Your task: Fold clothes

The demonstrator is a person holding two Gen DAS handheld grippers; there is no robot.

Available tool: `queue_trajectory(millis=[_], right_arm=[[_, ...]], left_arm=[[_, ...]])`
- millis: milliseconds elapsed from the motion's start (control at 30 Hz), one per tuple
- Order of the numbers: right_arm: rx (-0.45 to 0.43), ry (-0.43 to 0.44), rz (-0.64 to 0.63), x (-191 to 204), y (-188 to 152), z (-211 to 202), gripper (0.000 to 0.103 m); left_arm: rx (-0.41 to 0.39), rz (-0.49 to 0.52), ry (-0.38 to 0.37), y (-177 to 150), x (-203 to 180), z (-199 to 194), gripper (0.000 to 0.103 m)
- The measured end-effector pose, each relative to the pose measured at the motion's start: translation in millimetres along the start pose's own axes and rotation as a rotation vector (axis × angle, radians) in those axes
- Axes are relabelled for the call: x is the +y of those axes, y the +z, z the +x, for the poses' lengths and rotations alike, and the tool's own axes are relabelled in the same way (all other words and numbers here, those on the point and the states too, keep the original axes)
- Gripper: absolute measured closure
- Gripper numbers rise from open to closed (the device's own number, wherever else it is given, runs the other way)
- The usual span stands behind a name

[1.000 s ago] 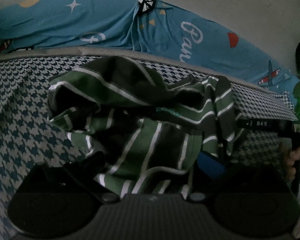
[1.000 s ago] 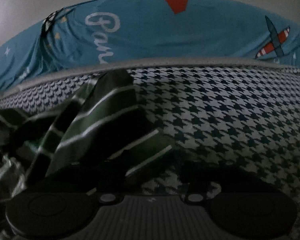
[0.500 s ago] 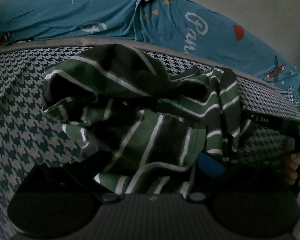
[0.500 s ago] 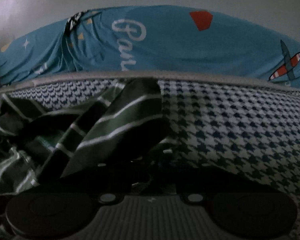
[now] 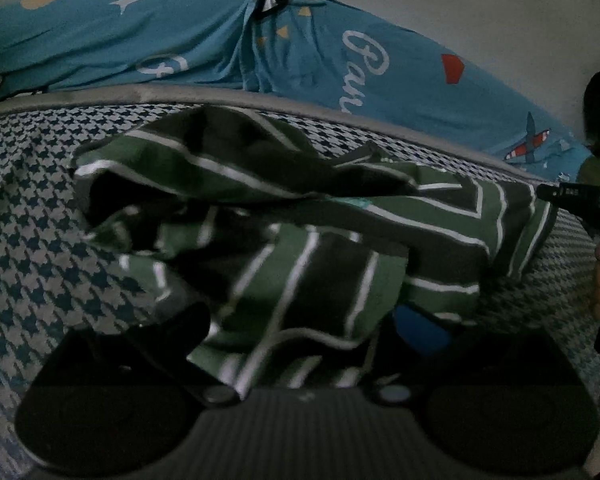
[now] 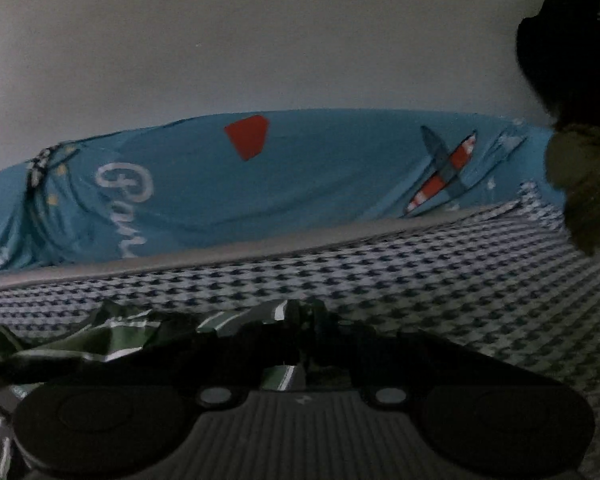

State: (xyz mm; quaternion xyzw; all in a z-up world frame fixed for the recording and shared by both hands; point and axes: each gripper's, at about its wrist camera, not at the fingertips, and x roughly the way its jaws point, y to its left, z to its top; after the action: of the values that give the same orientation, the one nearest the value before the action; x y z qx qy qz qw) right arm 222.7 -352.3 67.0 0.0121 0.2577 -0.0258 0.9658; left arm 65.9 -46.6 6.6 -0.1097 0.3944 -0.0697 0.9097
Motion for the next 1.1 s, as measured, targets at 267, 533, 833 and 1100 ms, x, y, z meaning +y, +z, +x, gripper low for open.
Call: queue_trajectory(millis=[267,533,833,1100], right_arm=[[-0.011,-0.134,0.073,-25.7,1.7,11.7,0.099],[0.065,0.103,0.065,-4.3,-8.9,-2.4,0.098],[0.168,0.413,0.012,43.8,-29.7,-21.7,0.097],[0.243,0.567,-0.094,86.2,-53.8,-33.8,0.081]], left_arm=[[-0.001,0.003,-0.007,-1.9,-0.7,-1.7,0.000],[-0.027,-0.008,0.063,0.7,7.0,-8.1,0.000],[-0.008,-0.012,0.144,0.6,17.7,-9.1,0.000],[-0.028,-0.036,0.165,1.4,35.0,-15.5,0.011]])
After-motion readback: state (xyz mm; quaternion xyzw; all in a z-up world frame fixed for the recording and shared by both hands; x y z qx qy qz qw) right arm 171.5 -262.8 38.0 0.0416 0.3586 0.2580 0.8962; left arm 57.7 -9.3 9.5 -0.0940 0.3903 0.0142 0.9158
